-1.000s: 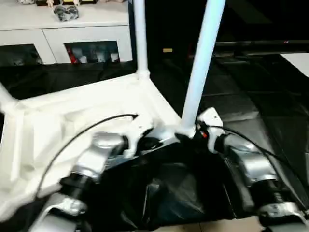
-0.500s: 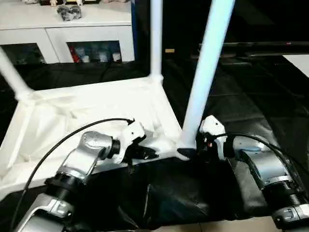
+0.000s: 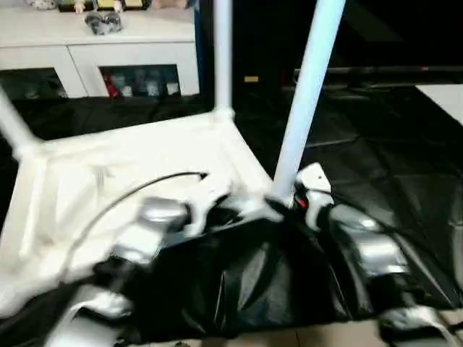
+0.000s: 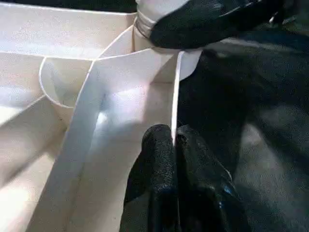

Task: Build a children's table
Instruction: Rotate leg to tighten

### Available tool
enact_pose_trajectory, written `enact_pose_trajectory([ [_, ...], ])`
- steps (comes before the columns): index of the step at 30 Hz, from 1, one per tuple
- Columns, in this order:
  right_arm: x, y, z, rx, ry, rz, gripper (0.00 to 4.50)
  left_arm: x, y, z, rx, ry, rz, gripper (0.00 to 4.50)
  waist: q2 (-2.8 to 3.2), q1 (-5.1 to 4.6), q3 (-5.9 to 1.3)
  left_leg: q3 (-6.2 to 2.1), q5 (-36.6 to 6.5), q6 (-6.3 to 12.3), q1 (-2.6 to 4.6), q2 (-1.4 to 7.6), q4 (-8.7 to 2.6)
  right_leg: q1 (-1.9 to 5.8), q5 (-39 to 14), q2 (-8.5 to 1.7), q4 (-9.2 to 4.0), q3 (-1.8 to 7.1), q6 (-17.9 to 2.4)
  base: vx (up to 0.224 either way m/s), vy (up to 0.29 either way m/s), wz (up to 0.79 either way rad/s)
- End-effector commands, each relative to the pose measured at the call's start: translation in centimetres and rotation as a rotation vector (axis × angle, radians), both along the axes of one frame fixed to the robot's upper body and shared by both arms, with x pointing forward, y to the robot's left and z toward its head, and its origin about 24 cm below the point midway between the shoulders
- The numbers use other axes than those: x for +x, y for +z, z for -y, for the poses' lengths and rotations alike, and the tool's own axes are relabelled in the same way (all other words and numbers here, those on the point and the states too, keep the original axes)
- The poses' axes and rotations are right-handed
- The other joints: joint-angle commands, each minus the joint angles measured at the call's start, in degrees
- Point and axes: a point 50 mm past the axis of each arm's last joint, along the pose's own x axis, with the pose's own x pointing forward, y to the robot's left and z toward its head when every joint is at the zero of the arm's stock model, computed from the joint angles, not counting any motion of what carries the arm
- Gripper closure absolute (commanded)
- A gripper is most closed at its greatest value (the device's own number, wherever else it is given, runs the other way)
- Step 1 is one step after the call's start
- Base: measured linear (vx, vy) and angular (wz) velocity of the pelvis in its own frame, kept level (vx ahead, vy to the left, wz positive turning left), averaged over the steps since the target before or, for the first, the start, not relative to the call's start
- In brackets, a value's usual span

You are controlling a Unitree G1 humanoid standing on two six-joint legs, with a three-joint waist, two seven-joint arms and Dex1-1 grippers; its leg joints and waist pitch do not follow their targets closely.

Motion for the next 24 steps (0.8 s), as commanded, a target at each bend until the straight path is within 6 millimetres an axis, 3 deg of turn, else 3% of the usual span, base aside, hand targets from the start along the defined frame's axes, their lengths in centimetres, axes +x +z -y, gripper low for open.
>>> enact_pose_trajectory([
  [1, -1.1, -1.9, -4.9, 0.022, 0.076, -0.086, 1.8, 0.9, 1.5, 3.1, -0.034, 0.045, 0.077, 4.5, -0.44, -0.38, -2.63, -3.22, -20.23, -3.24, 2.15, 4.73, -5.18, 0.4, -21.53, -5.61, -5.49, 2.93, -10.37, 0.0, 0.0, 0.0],
  [2, -0.7, -1.7, -6.0, 0.028, 0.012, -0.072, 1.8, 0.9, 1.7, 4.0, -0.038, 0.067, 0.084, 4.5, -0.12, -0.52, -2.57, -3.15, -21.27, -3.64, 2.29, 4.67, -5.19, 0.11, -21.45, -5.63, -5.67, 3.06, -10.29, 0.0, 0.0, 0.0],
  [3, -0.7, -1.7, -6.0, 0.028, 0.012, -0.072, 1.8, 0.9, 1.7, 4.0, -0.038, 0.067, 0.084, 4.5, -0.25, -0.84, -2.59, -3.31, -21.94, -4.04, 2.24, 4.56, -5.21, 0.09, -21.7, -5.72, -5.66, 3.09, -10.46, 0.0, 0.0, 0.0],
  [6, -0.5, -0.8, -6.7, 0.071, 0.046, -0.034, 1.8, 0.8, 1.7, 4.2, -0.051, 0.063, 0.087, 4.5, -0.24, -0.78, -2.71, -3.25, -21.36, -2.98, 2.0, 4.49, -5.14, 0.35, -20.47, -5.81, -5.81, 3.15, -9.87, 0.0, 0.0, 0.0],
  [8, -0.5, -0.4, -6.8, 0.101, 0.094, -0.019, 1.24, 0.7, 1.7, 4.0, -0.066, 0.04, 0.086, 4.5, -0.26, -0.74, -2.84, -3.15, -19.87, -2.31, 1.77, 4.54, -5.14, 0.55, -18.06, -5.77, -5.59, 3.19, -10.09, 0.0, 0.0, 0.0],
  [10, -0.6, -0.3, -6.6, 0.112, 0.118, -0.02, 1.07, 0.5, 1.8, 3.8, -0.074, 0.022, 0.086, 4.5, -0.31, -0.67, -2.89, -3.03, -18.32, -1.44, 1.57, 4.54, -5.11, 0.77, -15.5, -5.71, -5.32, 3.14, -10.82, 0.0, 0.0, 0.0],
  [12, -0.9, -0.1, -5.4, 0.088, 0.212, -0.007, 0.88, 0.2, 1.9, 2.7, -0.092, -0.034, 0.085, 4.5, -0.37, -0.62, -3.01, -3.01, -17.46, -0.57, 1.35, 4.54, -4.98, 1.13, -14.71, -5.81, -5.19, 3.05, -11.02, 0.0, 0.0, 0.0],
  [16, -1.6, 0.2, -3.1, 0.045, 0.364, -0.004, 0.61, -0.5, 2.0, 1.0, -0.098, -0.12, 0.065, 4.5, -0.55, -0.33, -3.32, -2.76, -11.66, 2.51, 0.72, 4.56, -4.42, 1.82, -7.02, -5.87, -4.32, 2.97, -12.86, 0.0, 0.0, 0.0],
  [19, -1.7, 0.4, -2.0, 0.032, 0.407, -0.006, 0.61, -0.7, 1.9, 0.4, -0.083, -0.146, 0.052, 4.5, -0.52, -0.33, -3.48, -2.5, -8.44, 4.38, 0.91, 4.52, -4.04, 1.75, -2.36, -5.57, -3.91, 2.81, -14.91, 0.0, 0.0, 0.0],
  [24, -2.1, 1.0, -0.2, 0.004, 0.504, -0.02, 0.83, -1.2, 1.8, -0.7, -0.067, -0.227, 0.023, 4.5, -0.36, 0.27, -3.3, -2.36, -9.84, 4.11, 1.14, 4.83, -4.05, 1.72, -5.19, -5.36, -4.07, 2.59, -15.38, 0.0, 0.0, 0.0],
])
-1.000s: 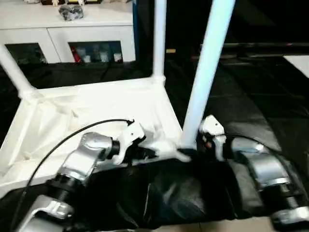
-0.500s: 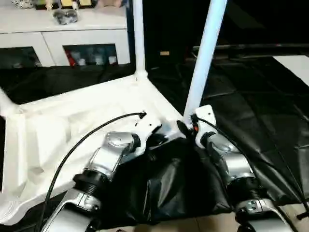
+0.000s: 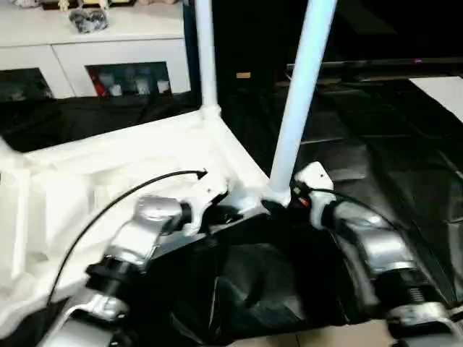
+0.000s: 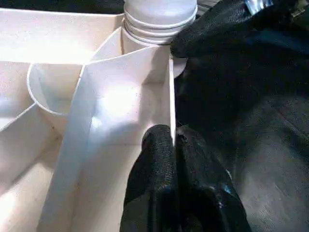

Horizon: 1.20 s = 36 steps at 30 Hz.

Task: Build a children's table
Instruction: Rotate leg to tighten

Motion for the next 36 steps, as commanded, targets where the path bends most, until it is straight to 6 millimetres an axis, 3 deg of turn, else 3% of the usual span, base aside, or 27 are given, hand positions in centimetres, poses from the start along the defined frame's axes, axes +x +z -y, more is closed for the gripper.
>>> enact_pose_trajectory([
  [1, -1.0, 0.0, -1.7, 0.032, 0.153, -0.016, 0.83, -0.3, 1.2, 1.2, -0.04, -0.099, 0.041, 4.5, -0.33, 0.3, -3.24, -2.35, -10.55, 3.64, 1.48, 4.8, -3.96, 1.93, -6.46, -5.42, -4.08, 2.77, -15.28, 0.0, 0.0, 0.0],
  [3, -1.3, 0.3, -1.1, 0.026, 0.193, -0.027, 1.02, -0.6, 1.1, 0.6, -0.03, -0.136, 0.018, 4.5, -0.4, 0.84, -3.17, -2.25, -11.74, 2.77, 1.8, 4.89, -4.05, 1.75, -8.49, -5.39, -4.2, 2.85, -14.83, 0.0, 0.0, 0.0],
  [10, -2.2, 0.2, -0.5, -0.014, 0.272, -0.05, 1.49, -0.9, 1.2, -0.1, -0.012, -0.181, 0.0, 4.5, -0.34, 1.23, -3.11, -2.35, -13.24, 1.19, 1.91, 4.85, -4.29, 1.58, -9.74, -5.56, -4.28, 2.95, -14.41, 0.0, 0.0, 0.0],
  [18, -3.1, 0.1, -0.6, -0.02, 0.335, -0.076, 1.78, -1.0, 1.2, -0.7, 0.004, -0.205, -0.014, 4.5, -0.39, 1.94, -3.28, -2.25, -11.24, 1.97, 1.82, 4.83, -4.04, 1.66, -7.73, -5.61, -4.08, 2.94, -14.44, 0.0, 0.0, 0.0],
  [22, -2.9, -0.5, -1.4, 0.017, 0.271, -0.075, 1.8, -0.1, 1.2, 0.0, 0.0, -0.11, 0.026, 4.5, -0.4, 1.83, -3.19, -2.39, -12.67, 1.11, 1.87, 4.82, -4.2, 1.63, -9.76, -5.65, -4.3, 2.94, -14.28, 0.0, 0.0, 0.0],
  [27, -0.6, -2.0, -3.0, 0.021, -0.082, -0.035, 1.81, 1.7, 1.2, 2.1, -0.014, 0.1, 0.099, 4.5, -0.58, 1.25, -2.85, -2.72, -16.44, -1.49, 2.26, 4.62, -4.52, 1.22, -17.95, -5.89, -5.18, 3.04, -12.3, 0.0, 0.0, 0.0],
  [29, 0.3, -2.5, -4.2, 0.047, -0.242, -0.049, 1.82, 2.1, 1.2, 3.3, -0.028, 0.155, 0.1, 4.5, -0.4, 0.37, -2.78, -3.09, -18.92, -3.23, 2.38, 4.5, -4.74, 0.91, -21.61, -5.96, -5.44, 2.96, -11.33, 0.0, 0.0, 0.0],
  [32, 1.0, -2.9, -6.1, 0.078, -0.384, -0.077, 1.82, 2.4, 1.4, 4.9, -0.04, 0.216, 0.116, 4.5, -0.34, -0.15, -2.81, -3.09, -18.79, -3.12, 2.13, 4.5, -4.88, 0.92, -20.21, -5.88, -5.48, 3.11, -10.84, 0.0, 0.0, 0.0],
  [36, 0.9, -2.6, -8.6, 0.11, -0.379, -0.065, 1.82, 2.2, 1.7, 6.3, -0.069, 0.214, 0.127, 4.5, -0.42, -0.42, -3.01, -2.87, -17.24, -1.93, 1.93, 4.31, -4.72, 1.07, -16.22, -5.76, -5.32, 3.17, -11.14, 0.0, 0.0, 0.0],
])
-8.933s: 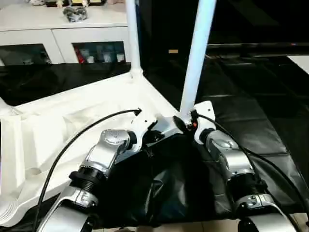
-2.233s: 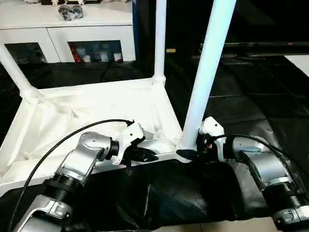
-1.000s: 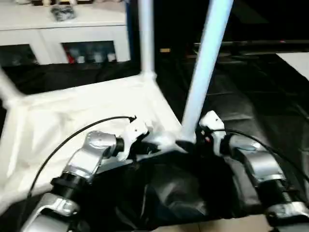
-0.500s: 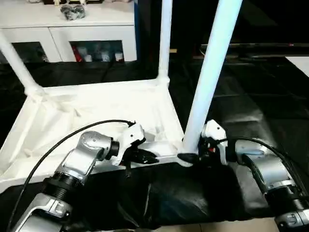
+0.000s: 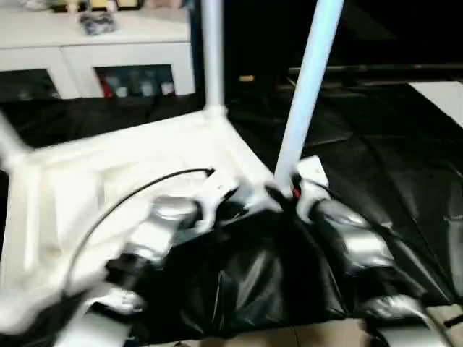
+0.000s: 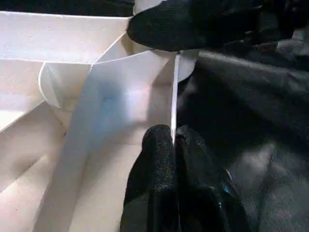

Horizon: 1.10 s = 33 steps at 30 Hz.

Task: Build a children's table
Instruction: Rotate leg to tighten

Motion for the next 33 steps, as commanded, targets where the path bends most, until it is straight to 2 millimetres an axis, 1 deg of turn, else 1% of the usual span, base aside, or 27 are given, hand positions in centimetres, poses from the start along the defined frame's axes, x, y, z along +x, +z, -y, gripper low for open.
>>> enact_pose_trajectory([
  [1, -1.7, -1.3, -5.4, 0.076, 0.204, -0.072, 1.82, 0.5, 2.2, 2.9, -0.07, -0.021, 0.086, 4.5, -0.35, -0.01, -3.04, -2.86, -16.54, -1.28, 1.53, 4.47, -4.8, 1.07, -15.5, -5.66, -5.23, 3.04, -10.82, 0.0, 0.0, 0.0],
  [2, -1.7, -1.2, -5.5, 0.09, 0.214, -0.067, 1.26, 0.5, 2.3, 2.9, -0.076, -0.025, 0.085, 4.5, -0.41, 0.06, -3.07, -2.81, -15.91, -0.84, 1.58, 4.52, -4.79, 1.07, -14.68, -5.58, -5.15, 3.02, -10.9, 0.0, 0.0, 0.0],
  [3, -1.7, -1.1, -5.3, 0.107, 0.225, -0.068, 1.12, 0.4, 2.3, 2.9, -0.085, -0.039, 0.089, 4.5, -0.42, 0.06, -3.06, -2.76, -15.66, -0.6, 1.52, 4.51, -4.79, 1.12, -14.24, -5.57, -5.11, 3.03, -11.04, 0.0, 0.0, 0.0],
  [4, -1.7, -1.1, -5.2, 0.113, 0.231, -0.068, 1.12, 0.3, 2.3, 2.9, -0.09, -0.05, 0.09, 4.5, -0.38, 0.1, -3.04, -2.74, -15.33, -0.35, 1.5, 4.52, -4.77, 1.13, -13.76, -5.53, -5.07, 3.01, -11.22, 0.0, 0.0, 0.0],
  [5, -1.6, -1.0, -4.8, 0.106, 0.237, -0.063, 1.06, 0.2, 2.3, 2.7, -0.091, -0.063, 0.089, 4.5, -0.44, 0.09, -3.04, -2.73, -15.33, -0.24, 1.46, 4.53, -4.79, 1.18, -13.72, -5.56, -5.05, 2.99, -11.3, 0.0, 0.0, 0.0],
  [7, -1.5, -0.8, -3.4, 0.062, 0.265, -0.041, 0.75, -0.2, 2.2, 2.0, -0.097, -0.103, 0.082, 4.5, -0.43, 0.07, -3.04, -2.78, -15.01, 0.07, 1.37, 4.61, -4.8, 1.31, -13.46, -5.55, -4.98, 2.97, -11.35, 0.0, 0.0, 0.0],
  [9, -1.5, -0.8, -2.8, 0.039, 0.279, -0.037, 0.62, -0.3, 2.1, 1.7, -0.101, -0.113, 0.075, 4.5, -0.33, 0.08, -3.14, -2.78, -14.38, 0.32, 1.34, 4.66, -4.73, 1.41, -11.95, -5.51, -4.78, 2.91, -11.71, 0.0, 0.0, 0.0],
  [10, -1.6, -0.7, -1.9, -0.008, 0.319, -0.024, 0.62, -0.5, 2.1, 1.2, -0.101, -0.135, 0.071, 4.5, -0.44, -0.01, -3.16, -2.69, -13.5, 0.76, 1.21, 4.56, -4.65, 1.47, -10.53, -5.48, -4.66, 2.95, -12.12, 0.0, 0.0, 0.0],
  [11, -1.6, -0.6, -1.7, -0.02, 0.331, -0.021, 0.62, -0.6, 2.1, 1.1, -0.101, -0.142, 0.07, 4.5, -0.34, 0.17, -3.29, -2.66, -12.79, 1.1, 1.2, 4.56, -4.47, 1.68, -9.4, -5.55, -4.55, 2.85, -12.41, 0.0, 0.0, 0.0],
  [12, -1.9, -0.4, -0.8, -0.041, 0.389, -0.017, 0.62, -0.8, 2.0, 0.5, -0.101, -0.166, 0.061, 4.5, -0.43, 0.13, -3.21, -2.57, -12.29, 1.7, 1.08, 4.54, -4.38, 1.69, -8.34, -5.48, -4.49, 2.91, -12.75, 0.0, 0.0, 0.0],
  [13, -1.9, -0.4, -0.8, -0.041, 0.391, -0.017, 0.62, -0.9, 2.0, 0.5, -0.101, -0.167, 0.061, 4.5, -0.4, 0.16, -3.19, -2.58, -12.3, 1.9, 1.15, 4.58, -4.44, 1.67, -8.39, -5.49, -4.52, 2.9, -12.87, 0.0, 0.0, 0.0],
  [14, -2.3, 0.2, 0.1, -0.038, 0.468, -0.007, 0.62, -1.1, 2.0, -0.1, -0.1, -0.198, 0.049, 4.5, -0.43, 0.15, -3.23, -2.53, -12.19, 2.13, 1.16, 4.52, -4.34, 1.74, -8.28, -5.46, -4.48, 2.85, -13.02, 0.0, 0.0, 0.0],
  [15, -2.5, 0.5, 0.5, -0.036, 0.515, -0.003, 0.62, -1.2, 1.9, -0.5, -0.094, -0.214, 0.043, 4.5, -0.51, 0.44, -3.21, -2.55, -11.97, 2.77, 1.17, 4.6, -4.24, 1.95, -8.22, -5.55, -4.56, 2.87, -12.86, 0.0, 0.0, 0.0],
  [16, -2.6, 0.7, 0.7, -0.034, 0.536, -0.002, 0.62, -1.2, 1.9, -0.7, -0.09, -0.22, 0.04, 4.5, -0.45, 0.43, -3.14, -2.47, -11.75, 3.14, 1.1, 4.68, -4.24, 1.77, -7.96, -5.44, -4.46, 2.91, -13.11, 0.0, 0.0, 0.0],
  [18, -2.9, 1.1, 1.4, -0.042, 0.595, -0.002, 0.62, -1.4, 1.8, -1.2, -0.078, -0.251, 0.027, 4.5, -0.4, 0.49, -3.15, -2.48, -11.64, 3.14, 1.2, 4.71, -4.28, 1.72, -8.37, -5.39, -4.47, 2.79, -13.49, 0.0, 0.0, 0.0],
  [19, -3.0, 1.1, 1.5, -0.043, 0.602, -0.003, 0.62, -1.5, 1.8, -1.3, -0.076, -0.254, 0.026, 4.5, -0.38, 0.56, -3.08, -2.46, -11.94, 2.97, 1.22, 4.78, -4.29, 1.73, -9.12, -5.45, -4.53, 2.83, -13.65, 0.0, 0.0, 0.0],
  [20, -3.2, 1.4, 1.9, -0.052, 0.647, -0.006, 0.62, -1.6, 1.7, -1.7, -0.063, -0.268, 0.017, 4.5, -0.31, 0.71, -3.13, -2.49, -11.99, 2.71, 1.33, 4.84, -4.29, 1.73, -9.38, -5.41, -4.5, 2.78, -13.74, 0.0, 0.0, 0.0],
  [23, -3.4, 1.7, 2.4, -0.064, 0.689, -0.01, 0.62, -1.7, 1.7, -2.1, -0.056, -0.288, 0.006, 4.5, -0.29, 0.91, -3.2, -2.43, -11.59, 2.64, 1.34, 4.84, -4.27, 1.72, -8.15, -5.27, -4.23, 2.72, -14.07, 0.0, 0.0, 0.0],
  [24, -3.4, 1.8, 2.6, -0.072, 0.708, -0.01, 0.88, -1.7, 1.7, -2.4, -0.05, -0.293, 0.002, 4.5, -0.27, 0.96, -3.19, -2.39, -11.66, 2.65, 1.38, 4.88, -4.26, 1.64, -7.86, -5.35, -4.26, 2.76, -14.29, 0.0, 0.0, 0.0],
  [26, -3.6, 2.1, 3.0, -0.09, 0.747, -0.02, 0.94, -1.9, 1.7, -3.0, -0.038, -0.309, -0.01, 4.5, -0.35, 1.09, -3.15, -2.34, -11.55, 2.68, 1.37, 4.83, -4.21, 1.68, -8.0, -5.35, -4.26, 2.76, -14.4, 0.0, 0.0, 0.0],
  [27, -3.7, 2.1, 3.2, -0.096, 0.758, -0.025, 1.19, -1.9, 1.7, -3.2, -0.033, -0.315, -0.014, 4.5, -0.27, 1.29, -3.16, -2.38, -11.55, 2.61, 1.38, 4.86, -4.2, 1.66, -8.52, -5.38, -4.24, 2.71, -14.29, 0.0, 0.0, 0.0],
  [29, -3.7, 2.2, 3.3, -0.106, 0.769, -0.029, 1.19, -2.0, 1.7, -3.4, -0.028, -0.324, -0.021, 4.5, -0.3, 1.27, -3.17, -2.4, -11.4, 2.59, 1.34, 4.87, -4.23, 1.69, -8.38, -5.34, -4.2, 2.7, -14.3, 0.0, 0.0, 0.0],
  [33, -3.8, 2.1, 3.3, -0.118, 0.781, -0.036, 1.59, -2.1, 1.7, -3.9, -0.02, -0.332, -0.029, 4.5, -0.32, 1.24, -3.14, -2.42, -11.78, 2.36, 1.39, 4.88, -4.26, 1.61, -9.02, -5.34, -4.25, 2.72, -14.29, 0.0, 0.0, 0.0],
])
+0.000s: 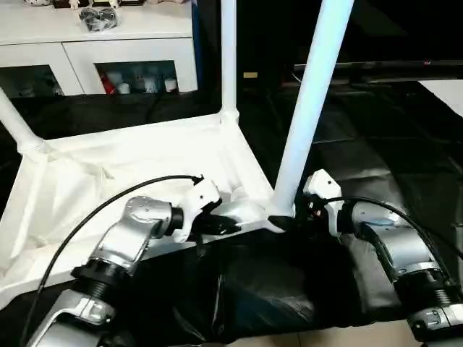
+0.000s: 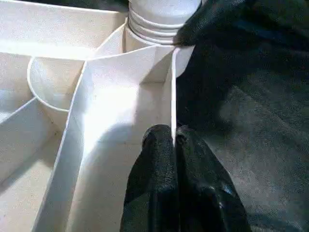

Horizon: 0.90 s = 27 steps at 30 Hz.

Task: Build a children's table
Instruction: Rotate leg to tighten

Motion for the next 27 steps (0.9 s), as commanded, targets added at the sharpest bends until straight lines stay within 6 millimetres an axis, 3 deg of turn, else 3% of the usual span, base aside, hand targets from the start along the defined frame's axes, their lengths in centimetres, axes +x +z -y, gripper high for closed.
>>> enact_pose_trajectory([
  [1, -0.5, 0.2, -1.4, 0.018, 0.084, 0.001, 1.65, 0.1, 1.1, 0.6, -0.022, -0.031, 0.053, 4.5, -0.41, 0.02, -3.3, -2.43, -11.8, 2.27, 1.61, 4.73, -4.12, 1.81, -8.89, -5.43, -4.25, 2.84, -14.52, 0.0, 0.0, 0.0],
  [2, -0.5, 0.2, -1.4, 0.019, 0.085, 0.0, 1.69, 0.1, 1.1, 0.6, -0.022, -0.031, 0.053, 4.5, -0.4, 0.01, -3.3, -2.43, -11.8, 2.22, 1.65, 4.75, -4.12, 1.79, -8.8, -5.42, -4.23, 2.83, -14.53, 0.0, 0.0, 0.0],
  [3, -0.6, 0.1, -1.5, 0.023, 0.089, -0.004, 1.75, 0.1, 1.1, 0.6, -0.023, -0.03, 0.053, 4.5, -0.97, -0.08, -3.29, -2.36, -11.73, 2.34, 1.58, 4.73, -4.11, 1.84, -8.78, -5.42, -4.25, 2.84, -14.5, 0.0, 0.0, 0.0],
  [4, -0.8, 0.0, -1.8, 0.038, 0.087, -0.008, 1.75, 0.1, 1.1, 0.7, -0.027, -0.023, 0.055, 4.5, -0.68, 0.06, -3.26, -2.4, -11.41, 2.48, 1.55, 4.71, -4.09, 1.83, -9.0, -5.49, -4.22, 2.88, -14.41, 0.0, 0.0, 0.0],
  [10, -0.7, -0.7, -2.6, 0.069, 0.005, -0.007, 1.79, 0.4, 0.8, 1.6, -0.03, 0.027, 0.071, 4.5, -0.69, -0.15, -3.23, -2.43, -11.19, 2.3, 1.55, 4.67, -4.09, 1.69, -8.95, -5.48, -4.25, 2.89, -14.49, 0.0, 0.0, 0.0],
  [12, -0.1, -1.5, -3.4, 0.06, -0.115, 0.012, 1.8, 0.9, 0.9, 2.7, -0.046, 0.077, 0.091, 4.5, -0.69, -0.48, -3.08, -2.42, -12.21, 1.47, 1.63, 4.61, -4.22, 1.48, -11.0, -5.43, -4.5, 2.95, -14.16, 0.0, 0.0, 0.0],
  [13, 0.6, -2.1, -4.3, 0.074, -0.262, 0.016, 1.8, 1.4, 0.9, 4.0, -0.057, 0.134, 0.107, 4.5, -0.69, -0.46, -3.14, -2.58, -13.05, 0.71, 1.77, 4.6, -4.27, 1.58, -12.75, -5.55, -4.65, 2.91, -13.62, 0.0, 0.0, 0.0],
  [14, 0.8, -2.3, -4.7, 0.083, -0.314, 0.01, 1.8, 1.6, 1.0, 4.5, -0.065, 0.149, 0.11, 4.5, -0.63, -0.81, -2.94, -2.52, -14.17, -0.1, 1.98, 4.49, -4.4, 1.12, -14.36, -5.44, -4.92, 3.04, -13.44, 0.0, 0.0, 0.0],
  [15, 1.2, -2.6, -5.4, 0.099, -0.384, -0.002, 1.8, 1.8, 1.1, 5.4, -0.073, 0.177, 0.116, 4.5, -0.41, -0.9, -3.07, -2.75, -15.21, -1.06, 1.97, 4.48, -4.55, 1.35, -15.95, -5.49, -4.91, 2.95, -12.77, 0.0, 0.0, 0.0],
  [18, 1.8, -2.9, -7.2, 0.132, -0.516, -0.014, 1.8, 2.0, 1.1, 7.1, -0.073, 0.203, 0.131, 4.5, -0.42, -1.42, -3.0, -2.85, -16.72, -2.02, 2.04, 4.42, -4.71, 1.06, -16.28, -5.51, -5.11, 3.11, -12.27, 0.0, 0.0, 0.0],
  [19, 2.0, -2.9, -7.5, 0.135, -0.538, -0.014, 1.8, 2.0, 1.1, 7.4, -0.07, 0.206, 0.135, 4.5, -0.51, -1.39, -3.14, -2.91, -16.43, -2.05, 1.96, 4.37, -4.67, 1.3, -15.89, -5.56, -5.05, 3.05, -12.06, 0.0, 0.0, 0.0],
  [20, 2.1, -2.9, -7.9, 0.136, -0.552, -0.013, 1.8, 2.0, 1.1, 7.6, -0.069, 0.21, 0.136, 4.5, -0.14, -1.39, -3.15, -2.9, -16.33, -2.0, 1.99, 4.37, -4.64, 1.2, -15.37, -5.56, -5.05, 3.12, -12.0, 0.0, 0.0, 0.0],
  [22, 2.4, -2.8, -8.8, 0.119, -0.583, 0.005, 1.8, 1.9, 1.1, 8.3, -0.074, 0.215, 0.134, 4.5, -0.28, -1.59, -3.17, -2.78, -15.23, -1.3, 1.72, 4.35, -4.58, 1.31, -13.09, -5.58, -4.98, 3.18, -12.2, 0.0, 0.0, 0.0],
  [23, 2.4, -2.5, -9.3, 0.131, -0.564, 0.02, 1.24, 1.8, 1.2, 8.4, -0.079, 0.21, 0.134, 4.5, -0.34, -1.66, -3.23, -2.76, -14.95, -0.9, 1.64, 4.28, -4.52, 1.45, -12.43, -5.5, -4.86, 3.12, -12.27, 0.0, 0.0, 0.0],
  [27, 2.3, -1.8, -9.6, 0.194, -0.47, 0.02, 0.88, 1.9, 1.2, 7.5, -0.076, 0.202, 0.137, 4.5, -0.33, -1.54, -3.3, -2.66, -13.49, 0.33, 1.53, 4.36, -4.42, 1.69, -9.56, -5.5, -4.64, 3.11, -12.66, 0.0, 0.0, 0.0],
])
